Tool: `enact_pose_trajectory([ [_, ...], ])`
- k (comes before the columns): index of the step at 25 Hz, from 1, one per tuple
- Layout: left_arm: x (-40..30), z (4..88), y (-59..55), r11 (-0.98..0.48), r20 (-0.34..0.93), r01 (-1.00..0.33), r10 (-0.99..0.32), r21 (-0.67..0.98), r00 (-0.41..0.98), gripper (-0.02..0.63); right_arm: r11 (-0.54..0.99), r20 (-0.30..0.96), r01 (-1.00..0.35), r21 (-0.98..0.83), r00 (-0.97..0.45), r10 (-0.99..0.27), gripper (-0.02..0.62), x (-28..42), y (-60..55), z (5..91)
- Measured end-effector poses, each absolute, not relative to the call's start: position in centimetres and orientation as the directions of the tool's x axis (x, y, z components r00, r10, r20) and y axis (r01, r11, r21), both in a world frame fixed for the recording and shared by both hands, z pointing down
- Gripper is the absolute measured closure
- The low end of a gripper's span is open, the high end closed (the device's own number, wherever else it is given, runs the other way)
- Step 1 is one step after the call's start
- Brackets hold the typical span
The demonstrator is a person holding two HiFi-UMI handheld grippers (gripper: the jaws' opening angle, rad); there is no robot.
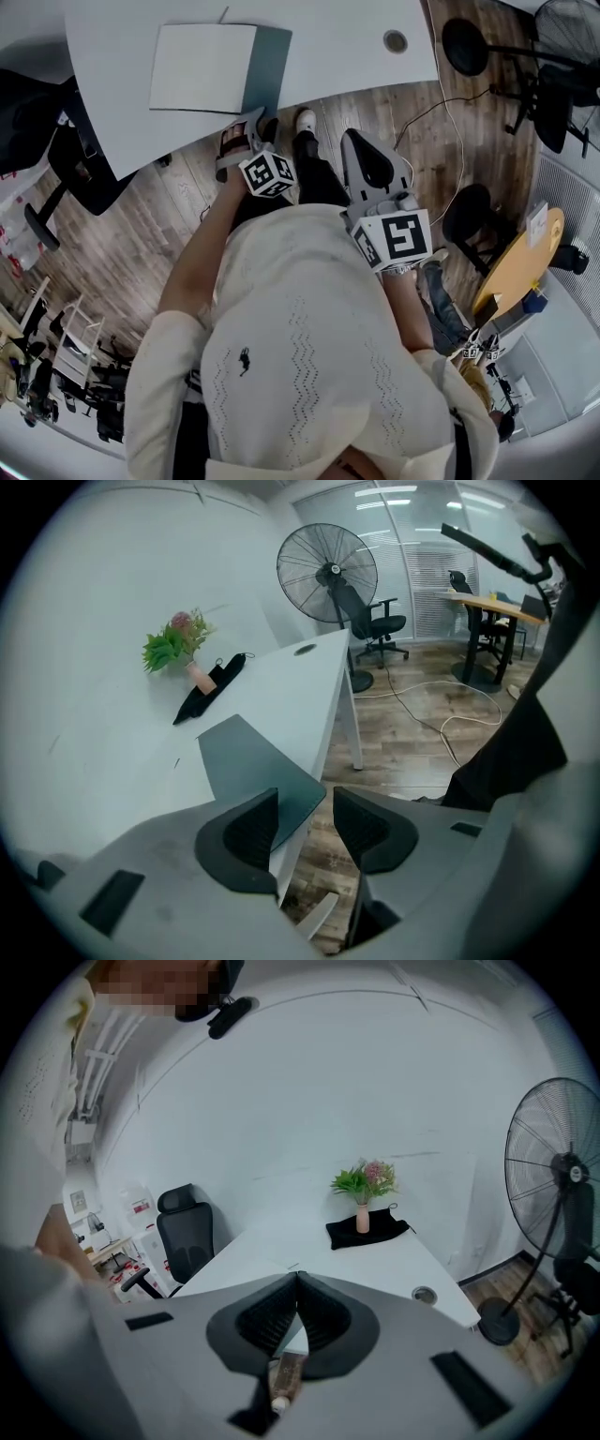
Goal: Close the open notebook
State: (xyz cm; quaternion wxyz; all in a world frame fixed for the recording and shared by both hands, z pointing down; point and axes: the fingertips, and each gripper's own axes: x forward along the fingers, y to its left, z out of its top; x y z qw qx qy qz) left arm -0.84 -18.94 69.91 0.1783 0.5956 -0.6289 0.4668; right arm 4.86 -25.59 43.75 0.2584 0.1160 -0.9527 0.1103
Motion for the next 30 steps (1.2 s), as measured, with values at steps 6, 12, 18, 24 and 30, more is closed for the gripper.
enact_pose_trajectory([
  [6, -1.1, 70.4, -18.8, -0.155, 0.785, -0.891, -0.553, -0.428, -0.281, 0.428, 0.934, 0.52, -0.323, -0.155, -0.83, -0.201, 0.594, 5.8, -25.9, 44.0],
  [12, -1.3, 70.2, -18.7, -0.153, 0.793, -0.901, -0.548, -0.407, -0.265, 0.464, 0.923, 0.512, -0.349, -0.16, -0.829, -0.225, 0.594, 6.1, -26.2, 43.9],
  [18, -1.2, 69.6, -18.8, -0.149, 0.79, -0.922, -0.574, -0.358, -0.214, 0.533, 0.925, 0.507, -0.346, -0.158, -0.832, -0.224, 0.594, 6.0, -25.8, 43.7],
  [24, -1.3, 69.3, -18.8, -0.082, 0.797, -0.964, -0.583, -0.253, -0.159, 0.581, 0.926, 0.505, -0.345, -0.152, -0.833, -0.227, 0.594, 5.6, -25.4, 43.7],
  [30, -1.6, 68.1, -18.9, 0.037, 0.788, -0.997, -0.611, -0.071, -0.079, 0.584, 0.924, 0.502, -0.352, -0.147, -0.832, -0.237, 0.594, 5.4, -25.1, 43.5],
])
